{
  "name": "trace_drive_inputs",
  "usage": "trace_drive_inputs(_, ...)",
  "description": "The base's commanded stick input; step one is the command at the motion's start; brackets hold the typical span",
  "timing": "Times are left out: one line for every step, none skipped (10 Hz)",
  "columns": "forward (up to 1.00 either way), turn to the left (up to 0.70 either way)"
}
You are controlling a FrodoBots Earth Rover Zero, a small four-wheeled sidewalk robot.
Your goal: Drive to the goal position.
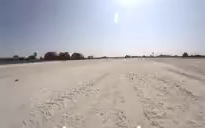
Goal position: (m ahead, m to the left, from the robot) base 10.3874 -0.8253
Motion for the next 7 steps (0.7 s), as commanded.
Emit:
trace_drive_inputs(0.7, 0.0)
trace_drive_inputs(0.7, 0.0)
trace_drive_inputs(0.7, 0.0)
trace_drive_inputs(0.7, 0.0)
trace_drive_inputs(0.7, 0.0)
trace_drive_inputs(0.7, 0.0)
trace_drive_inputs(0.7, 0.0)
